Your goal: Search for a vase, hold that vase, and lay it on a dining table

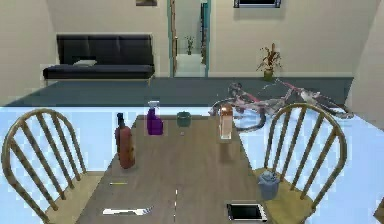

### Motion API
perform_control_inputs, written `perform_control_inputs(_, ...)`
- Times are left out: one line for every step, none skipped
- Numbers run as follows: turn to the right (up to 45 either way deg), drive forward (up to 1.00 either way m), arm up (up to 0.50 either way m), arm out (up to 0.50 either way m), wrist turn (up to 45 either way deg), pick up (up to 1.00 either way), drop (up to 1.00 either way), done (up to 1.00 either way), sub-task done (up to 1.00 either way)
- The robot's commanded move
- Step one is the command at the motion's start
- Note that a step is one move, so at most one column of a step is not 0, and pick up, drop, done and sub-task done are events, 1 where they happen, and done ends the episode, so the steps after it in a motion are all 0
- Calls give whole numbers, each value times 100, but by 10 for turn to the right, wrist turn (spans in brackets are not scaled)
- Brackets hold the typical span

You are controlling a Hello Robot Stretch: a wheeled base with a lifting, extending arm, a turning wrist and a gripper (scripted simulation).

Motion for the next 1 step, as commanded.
perform_control_inputs(450, 0, 0, 0, 0, 0, 0, 0, 0)
